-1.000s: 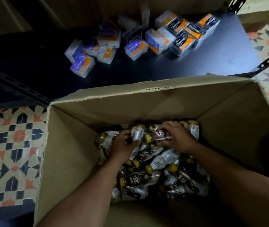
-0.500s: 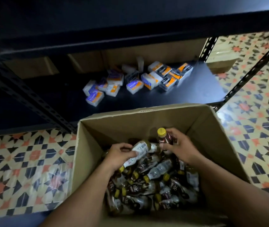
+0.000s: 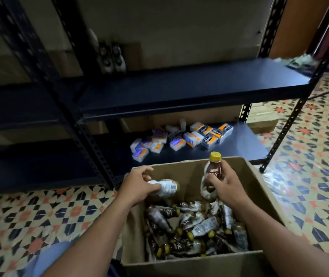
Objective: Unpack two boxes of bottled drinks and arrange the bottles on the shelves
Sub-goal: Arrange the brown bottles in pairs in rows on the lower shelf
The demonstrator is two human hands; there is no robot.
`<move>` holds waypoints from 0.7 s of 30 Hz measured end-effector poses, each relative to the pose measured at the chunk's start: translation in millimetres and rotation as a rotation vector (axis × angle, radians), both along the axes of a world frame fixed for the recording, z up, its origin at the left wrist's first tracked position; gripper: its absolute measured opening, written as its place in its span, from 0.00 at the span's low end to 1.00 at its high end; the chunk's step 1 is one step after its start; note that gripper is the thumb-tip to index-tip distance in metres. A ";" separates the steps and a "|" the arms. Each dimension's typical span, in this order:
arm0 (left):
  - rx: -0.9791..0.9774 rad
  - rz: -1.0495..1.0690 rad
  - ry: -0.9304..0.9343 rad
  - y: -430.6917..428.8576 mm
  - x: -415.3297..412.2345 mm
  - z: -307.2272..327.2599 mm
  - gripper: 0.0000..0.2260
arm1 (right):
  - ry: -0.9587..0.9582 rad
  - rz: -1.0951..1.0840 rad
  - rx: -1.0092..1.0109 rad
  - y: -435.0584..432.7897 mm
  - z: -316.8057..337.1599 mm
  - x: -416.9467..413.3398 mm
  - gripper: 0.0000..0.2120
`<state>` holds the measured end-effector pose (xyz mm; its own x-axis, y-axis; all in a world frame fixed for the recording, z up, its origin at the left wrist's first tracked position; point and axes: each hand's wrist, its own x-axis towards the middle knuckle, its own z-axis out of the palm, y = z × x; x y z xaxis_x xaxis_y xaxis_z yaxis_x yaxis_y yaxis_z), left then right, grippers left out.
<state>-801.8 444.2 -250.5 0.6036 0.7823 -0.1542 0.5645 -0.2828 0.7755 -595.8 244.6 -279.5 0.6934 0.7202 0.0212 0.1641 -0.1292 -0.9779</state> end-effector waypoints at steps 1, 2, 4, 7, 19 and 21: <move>0.070 0.017 -0.028 -1.7 -2.8 12.2 0.25 | -0.004 0.000 0.026 1.7 9.3 -3.9 0.13; 0.127 0.030 -0.063 -2.7 -4.5 24.6 0.24 | 0.000 0.013 0.054 3.3 20.5 -8.5 0.16; 0.199 0.047 -0.148 -3.0 -7.2 48.3 0.25 | 0.020 0.042 0.133 6.5 43.6 -16.1 0.20; 0.268 0.062 -0.249 -5.4 -9.9 83.8 0.28 | -0.018 0.064 0.227 13.2 77.2 -23.7 0.21; 0.457 0.042 -0.614 17.1 5.3 173.4 0.28 | -0.262 0.114 0.347 68.0 163.9 -10.4 0.38; 0.504 0.035 -0.606 31.0 12.7 183.5 0.29 | -0.262 0.139 0.336 83.3 173.5 -4.1 0.38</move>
